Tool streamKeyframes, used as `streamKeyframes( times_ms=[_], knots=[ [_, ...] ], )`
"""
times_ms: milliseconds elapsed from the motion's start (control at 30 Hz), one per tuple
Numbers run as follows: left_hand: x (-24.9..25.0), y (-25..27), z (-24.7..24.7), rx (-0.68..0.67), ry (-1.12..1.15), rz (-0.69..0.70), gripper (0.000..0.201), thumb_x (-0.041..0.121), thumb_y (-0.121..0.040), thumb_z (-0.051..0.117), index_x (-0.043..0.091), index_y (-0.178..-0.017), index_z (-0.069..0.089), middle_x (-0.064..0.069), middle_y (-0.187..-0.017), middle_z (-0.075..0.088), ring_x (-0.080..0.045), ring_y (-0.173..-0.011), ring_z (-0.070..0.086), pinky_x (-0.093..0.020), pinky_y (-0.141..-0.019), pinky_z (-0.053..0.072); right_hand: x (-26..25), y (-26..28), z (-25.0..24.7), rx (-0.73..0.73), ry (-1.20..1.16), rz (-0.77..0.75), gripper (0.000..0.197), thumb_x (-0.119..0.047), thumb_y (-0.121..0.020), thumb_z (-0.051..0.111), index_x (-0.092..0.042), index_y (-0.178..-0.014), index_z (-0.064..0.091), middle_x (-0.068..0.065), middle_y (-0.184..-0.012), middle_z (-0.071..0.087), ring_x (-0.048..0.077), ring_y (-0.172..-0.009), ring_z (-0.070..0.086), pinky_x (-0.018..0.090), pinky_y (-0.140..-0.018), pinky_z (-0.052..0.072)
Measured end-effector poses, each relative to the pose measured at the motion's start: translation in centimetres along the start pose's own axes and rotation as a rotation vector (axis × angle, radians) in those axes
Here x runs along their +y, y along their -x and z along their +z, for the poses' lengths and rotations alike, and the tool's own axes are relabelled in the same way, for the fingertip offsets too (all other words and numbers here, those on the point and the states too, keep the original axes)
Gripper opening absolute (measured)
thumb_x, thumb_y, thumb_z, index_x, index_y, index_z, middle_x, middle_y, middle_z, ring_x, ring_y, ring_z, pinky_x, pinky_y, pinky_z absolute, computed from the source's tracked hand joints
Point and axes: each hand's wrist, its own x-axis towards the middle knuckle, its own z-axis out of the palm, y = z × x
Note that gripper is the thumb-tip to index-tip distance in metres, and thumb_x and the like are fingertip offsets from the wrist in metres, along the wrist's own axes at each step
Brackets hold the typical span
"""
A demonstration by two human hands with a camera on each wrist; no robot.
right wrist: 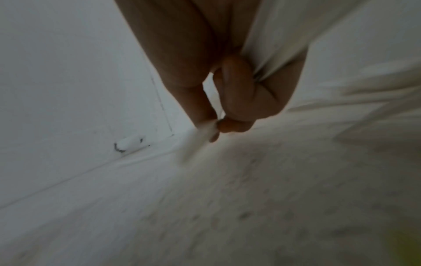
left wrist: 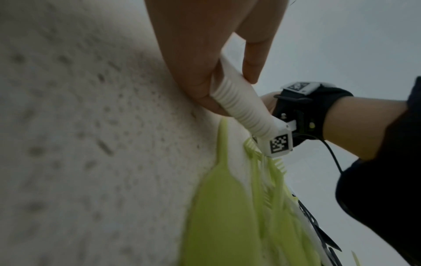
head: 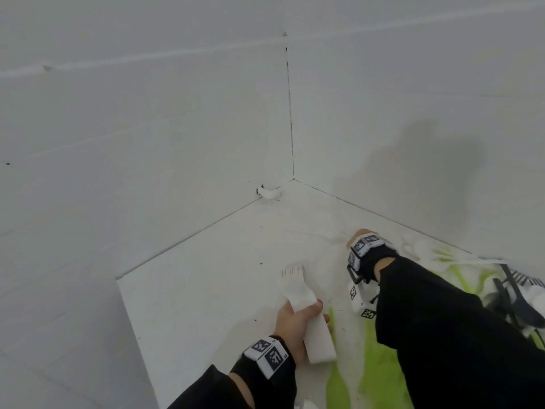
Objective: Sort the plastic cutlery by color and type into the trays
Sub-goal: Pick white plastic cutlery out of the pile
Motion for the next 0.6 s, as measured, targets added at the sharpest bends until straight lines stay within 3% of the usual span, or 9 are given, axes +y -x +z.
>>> streamKeyframes(
  times_ms=[33,100,133,167,267,367,433,500,600],
  knots=[
    [0.1,0.0,0.1,-0.008,0.002,0.002,0.016,-0.005,-0.085,0.06,0.004,-0.096,0.051,-0.014,-0.075,0.055,-0.024,-0.06,0.056,-0.031,-0.049,0.053,0.5,0.3,-0.7,0.048,0.051,0.048,0.035,-0.015,-0.089,0.053,-0.007,-0.123,0.057,0.011,-0.13,0.055,0.028,-0.12,0.054,0.039,-0.091,0.049],
    [0.3,0.1,0.4,-0.021,0.006,0.009,0.016,-0.006,-0.085,0.059,0.004,-0.094,0.05,-0.012,-0.074,0.055,-0.023,-0.058,0.056,-0.03,-0.049,0.053,1.6,0.0,-1.7,0.111,0.256,0.059,0.035,-0.016,-0.088,0.053,-0.008,-0.122,0.057,0.012,-0.13,0.053,0.032,-0.12,0.053,0.049,-0.083,0.049],
    [0.4,0.1,0.5,-0.024,0.006,0.013,0.016,-0.006,-0.085,0.059,0.004,-0.094,0.05,-0.011,-0.073,0.054,-0.022,-0.057,0.056,-0.03,-0.049,0.053,2.0,-0.5,-2.1,0.123,0.384,0.022,0.035,-0.013,-0.088,0.051,-0.006,-0.122,0.057,0.013,-0.13,0.053,0.033,-0.12,0.053,0.048,-0.081,0.05],
    [0.5,0.1,0.6,-0.027,0.004,0.016,0.016,-0.006,-0.085,0.059,0.004,-0.094,0.05,-0.011,-0.073,0.054,-0.022,-0.056,0.056,-0.03,-0.048,0.052,2.2,-0.8,-2.6,0.146,0.419,-0.05,0.034,-0.01,-0.089,0.048,-0.005,-0.121,0.057,0.014,-0.13,0.053,0.032,-0.12,0.053,0.046,-0.086,0.05],
    [0.9,0.0,0.6,-0.038,0.0,0.028,0.014,-0.006,-0.085,0.059,0.004,-0.092,0.051,-0.011,-0.073,0.053,-0.022,-0.056,0.056,-0.03,-0.049,0.052,1.2,-1.8,-3.5,0.193,0.309,-0.125,0.032,-0.007,-0.094,0.04,0.0,-0.122,0.055,0.016,-0.129,0.054,0.028,-0.12,0.054,0.035,-0.099,0.046],
    [1.4,-0.3,0.1,-0.025,-0.002,0.029,0.015,-0.006,-0.085,0.059,0.003,-0.095,0.052,-0.013,-0.076,0.053,-0.024,-0.059,0.056,-0.031,-0.051,0.053,-0.8,-4.0,-2.8,0.204,0.119,-0.186,0.035,-0.018,-0.096,0.042,0.0,-0.125,0.051,0.018,-0.132,0.05,0.031,-0.122,0.049,0.037,-0.101,0.041],
    [1.6,-0.7,-0.3,-0.017,-0.001,0.021,0.018,-0.005,-0.085,0.061,0.003,-0.098,0.052,-0.014,-0.079,0.054,-0.025,-0.061,0.056,-0.032,-0.052,0.054,-2.1,-5.4,-1.6,0.176,0.187,-0.251,0.037,-0.024,-0.096,0.042,-0.002,-0.124,0.052,0.014,-0.132,0.052,0.03,-0.121,0.05,0.031,-0.099,0.039],
    [1.9,-1.0,-0.8,-0.01,0.015,0.016,0.019,-0.006,-0.084,0.061,0.002,-0.098,0.053,-0.015,-0.08,0.054,-0.025,-0.06,0.056,-0.032,-0.052,0.053,-3.1,-6.4,-0.1,0.126,0.248,-0.296,0.042,-0.024,-0.097,0.042,-0.004,-0.134,0.045,0.012,-0.141,0.045,0.028,-0.13,0.042,0.028,-0.105,0.033],
    [2.2,-1.7,-1.4,0.007,0.019,0.019,0.019,-0.007,-0.084,0.061,0.001,-0.098,0.053,-0.016,-0.08,0.054,-0.025,-0.06,0.055,-0.032,-0.051,0.053,-3.6,-7.9,1.6,0.079,0.308,-0.339,0.05,-0.027,-0.097,0.046,-0.008,-0.142,0.035,0.01,-0.148,0.036,0.026,-0.136,0.034,0.029,-0.111,0.028]
  ],
)
